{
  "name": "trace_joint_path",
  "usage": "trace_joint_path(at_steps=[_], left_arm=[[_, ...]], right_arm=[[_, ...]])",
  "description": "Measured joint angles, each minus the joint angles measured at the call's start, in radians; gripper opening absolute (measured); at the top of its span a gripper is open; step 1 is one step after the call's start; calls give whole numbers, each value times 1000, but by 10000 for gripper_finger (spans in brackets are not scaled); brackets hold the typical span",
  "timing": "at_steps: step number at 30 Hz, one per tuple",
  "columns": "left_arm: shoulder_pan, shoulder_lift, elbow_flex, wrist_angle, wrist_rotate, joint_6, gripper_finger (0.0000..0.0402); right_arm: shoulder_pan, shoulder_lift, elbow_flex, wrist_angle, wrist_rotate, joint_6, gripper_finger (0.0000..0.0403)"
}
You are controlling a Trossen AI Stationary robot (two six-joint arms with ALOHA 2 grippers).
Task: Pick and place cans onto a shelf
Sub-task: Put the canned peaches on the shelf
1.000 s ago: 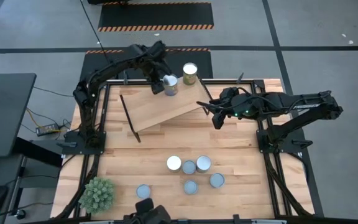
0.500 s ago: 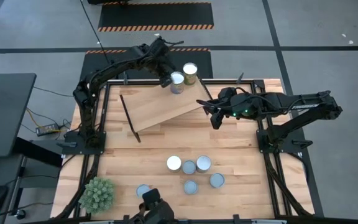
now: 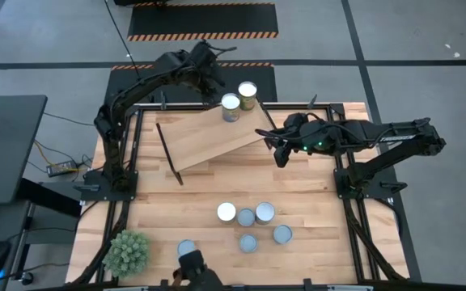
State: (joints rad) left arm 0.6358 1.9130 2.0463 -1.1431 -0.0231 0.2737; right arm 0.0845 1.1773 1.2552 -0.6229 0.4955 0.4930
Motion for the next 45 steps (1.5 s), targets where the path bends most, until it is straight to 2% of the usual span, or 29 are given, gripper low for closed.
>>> trace_joint_path(at_steps=[4,7,16,19,24,31,45], left_arm=[[-24,0,18,-104,11,0,205],[-25,1,17,-134,63,-2,196],[17,-58,17,-54,85,-1,146],[37,-57,9,-35,126,-5,136],[56,-54,-72,23,175,-26,130],[58,-54,-168,113,179,-18,130],[70,-54,-190,207,170,31,130]], right_arm=[[-21,31,0,-7,0,-61,151],[-43,82,0,7,-1,-116,151],[-152,188,0,122,-52,-192,151],[-198,211,0,151,-66,-232,151],[-275,283,0,267,-152,-305,151],[-328,398,0,413,-157,-369,151],[-360,470,0,482,-163,-410,151]])
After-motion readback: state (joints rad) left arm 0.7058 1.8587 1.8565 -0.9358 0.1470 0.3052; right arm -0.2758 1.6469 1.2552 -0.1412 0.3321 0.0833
